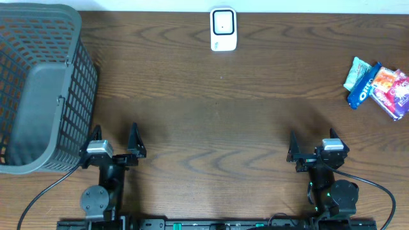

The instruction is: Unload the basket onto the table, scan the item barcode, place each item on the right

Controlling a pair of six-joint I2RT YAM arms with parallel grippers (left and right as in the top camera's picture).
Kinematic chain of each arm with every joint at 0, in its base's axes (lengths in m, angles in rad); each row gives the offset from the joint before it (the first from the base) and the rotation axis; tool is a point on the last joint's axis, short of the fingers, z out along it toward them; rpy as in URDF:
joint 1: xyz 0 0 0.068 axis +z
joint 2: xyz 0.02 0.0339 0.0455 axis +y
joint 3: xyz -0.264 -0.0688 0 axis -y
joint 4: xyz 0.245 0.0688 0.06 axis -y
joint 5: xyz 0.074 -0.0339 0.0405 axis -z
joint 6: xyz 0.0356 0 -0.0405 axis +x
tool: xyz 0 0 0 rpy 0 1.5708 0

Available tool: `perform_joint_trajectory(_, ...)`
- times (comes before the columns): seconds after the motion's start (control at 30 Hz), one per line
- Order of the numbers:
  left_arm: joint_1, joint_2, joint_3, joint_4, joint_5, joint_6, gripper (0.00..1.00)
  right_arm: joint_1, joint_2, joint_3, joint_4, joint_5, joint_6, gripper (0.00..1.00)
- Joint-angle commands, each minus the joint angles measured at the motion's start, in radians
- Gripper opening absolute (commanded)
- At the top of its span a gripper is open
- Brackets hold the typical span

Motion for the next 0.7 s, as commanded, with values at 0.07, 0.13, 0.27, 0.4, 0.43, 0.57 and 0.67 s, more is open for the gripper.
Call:
perform_joint_trajectory(0.07,-0.002,-0.009,-0.002,-0.112,-0.027,-0.034,0.98,-0.006,-0.006,-0.005,0.0,0.009,0.007,0.99)
perform_joint_trajectory(0.13,-0.002,-0.009,-0.002,-0.151,-0.027,-0.033,0.98,-0.006,-0.006,-0.005,0.0,0.009,0.007,0.99)
perform_joint_trajectory(0.27,-0.002,-0.009,-0.002,-0.224,0.001,-0.001,0.98,-0.006,-0.006,-0.005,0.0,0.009,0.007,0.99)
perform_joint_trajectory(0.4,-0.002,-0.009,-0.002,-0.216,0.084,0.111,0.98,-0.006,-0.006,-0.005,0.0,0.009,0.007,0.99)
perform_joint_trajectory(0.43,-0.002,-0.009,-0.002,-0.217,0.077,0.109,0.98,-0.006,-0.006,-0.005,0.0,0.009,0.007,0.99)
perform_joint_trajectory(0.57,-0.002,-0.009,-0.002,-0.22,0.05,0.08,0.98,-0.006,-0.006,-0.005,0.0,0.009,0.007,0.99)
perform_joint_trajectory(0.67,-0.002,-0.009,-0.002,-0.22,0.049,0.081,0.98,-0.006,-0.005,-0.005,0.0,0.009,0.007,0.99)
